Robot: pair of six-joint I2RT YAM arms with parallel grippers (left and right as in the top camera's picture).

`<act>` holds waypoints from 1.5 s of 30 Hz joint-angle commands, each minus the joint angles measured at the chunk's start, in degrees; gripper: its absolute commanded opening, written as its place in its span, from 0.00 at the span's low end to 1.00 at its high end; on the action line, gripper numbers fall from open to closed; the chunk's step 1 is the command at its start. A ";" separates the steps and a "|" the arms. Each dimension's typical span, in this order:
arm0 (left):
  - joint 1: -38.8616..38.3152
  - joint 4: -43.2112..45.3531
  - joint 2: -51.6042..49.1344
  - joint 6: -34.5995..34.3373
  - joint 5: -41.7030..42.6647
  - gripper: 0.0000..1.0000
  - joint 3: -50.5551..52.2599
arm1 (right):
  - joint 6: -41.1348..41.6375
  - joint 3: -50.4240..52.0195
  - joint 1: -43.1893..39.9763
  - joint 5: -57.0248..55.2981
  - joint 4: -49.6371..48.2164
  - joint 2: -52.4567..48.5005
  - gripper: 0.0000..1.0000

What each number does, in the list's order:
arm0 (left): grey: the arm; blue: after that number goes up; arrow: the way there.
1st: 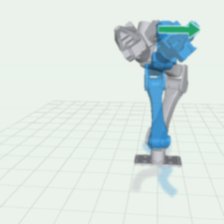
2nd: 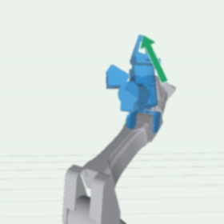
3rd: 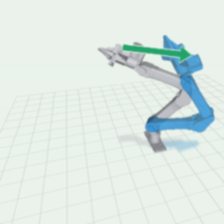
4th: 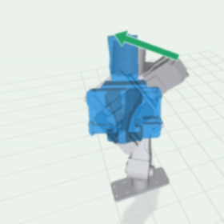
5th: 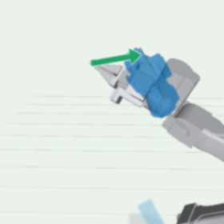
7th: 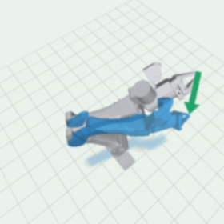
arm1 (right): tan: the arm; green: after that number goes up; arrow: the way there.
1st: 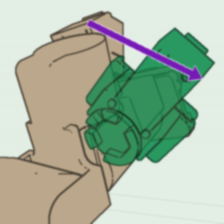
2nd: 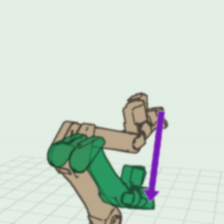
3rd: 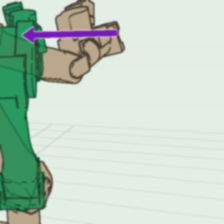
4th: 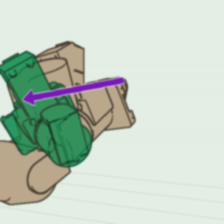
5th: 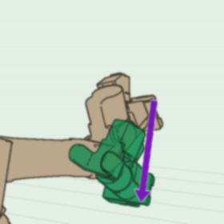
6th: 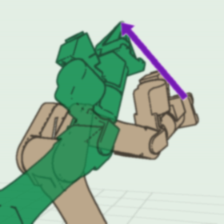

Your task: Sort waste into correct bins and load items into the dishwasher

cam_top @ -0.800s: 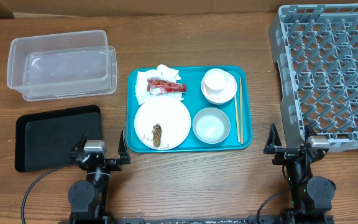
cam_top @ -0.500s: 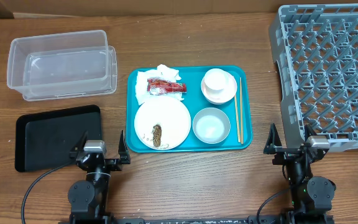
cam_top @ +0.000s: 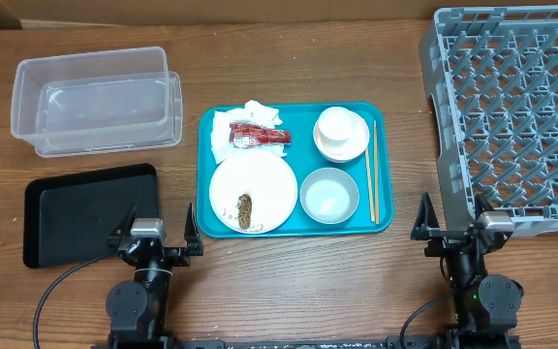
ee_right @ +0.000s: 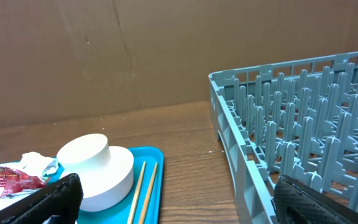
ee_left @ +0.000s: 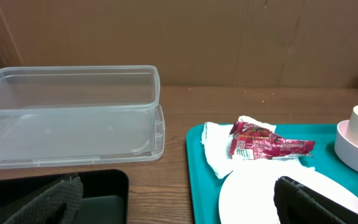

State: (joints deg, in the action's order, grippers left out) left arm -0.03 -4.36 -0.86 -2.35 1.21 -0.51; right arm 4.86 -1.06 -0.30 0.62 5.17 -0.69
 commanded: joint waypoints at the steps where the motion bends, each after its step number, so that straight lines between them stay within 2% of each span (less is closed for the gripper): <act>1: -0.37 -0.09 0.61 1.09 -0.15 1.00 0.24 | -0.22 0.59 -0.11 -0.57 -0.33 0.52 1.00; 35: -0.37 1.44 0.61 0.96 -0.09 1.00 0.24 | -0.22 0.59 -0.11 -0.57 -0.33 0.52 1.00; 36: -0.37 3.61 0.61 -2.01 2.38 1.00 0.24 | -0.22 0.59 -0.11 -0.57 -0.33 0.52 1.00; 41: -0.39 4.72 0.61 -29.03 32.52 1.00 0.22 | -0.20 0.59 -0.11 -0.57 -0.33 0.52 1.00; 43: -0.39 5.25 0.61 -37.79 36.17 1.00 0.24 | -0.22 0.59 -0.11 -0.57 -0.33 0.52 1.00; 45: -0.37 5.79 0.61 -43.80 36.02 1.00 0.24 | -0.20 0.59 -0.11 -0.57 -0.33 0.52 1.00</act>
State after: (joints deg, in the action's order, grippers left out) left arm -0.03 0.67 -0.80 -28.64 26.79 -0.49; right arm 4.86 -1.06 -0.30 0.58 5.17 -0.67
